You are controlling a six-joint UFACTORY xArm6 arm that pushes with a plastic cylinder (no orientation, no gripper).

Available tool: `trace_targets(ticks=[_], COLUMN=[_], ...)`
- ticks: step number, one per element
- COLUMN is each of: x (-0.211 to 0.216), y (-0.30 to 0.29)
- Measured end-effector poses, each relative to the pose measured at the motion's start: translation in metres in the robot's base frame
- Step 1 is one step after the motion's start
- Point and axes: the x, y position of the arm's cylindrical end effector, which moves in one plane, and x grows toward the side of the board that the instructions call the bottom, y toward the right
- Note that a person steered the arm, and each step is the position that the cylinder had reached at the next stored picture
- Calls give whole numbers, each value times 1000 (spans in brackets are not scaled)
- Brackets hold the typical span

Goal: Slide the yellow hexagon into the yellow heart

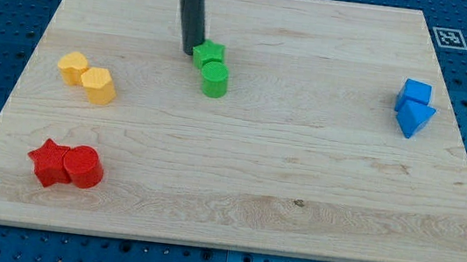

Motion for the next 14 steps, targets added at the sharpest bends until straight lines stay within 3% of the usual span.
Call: trace_targets(ticks=[1, 3, 6, 10, 14], x=[0, 1, 79, 122, 106], y=[18, -57, -45, -90, -100])
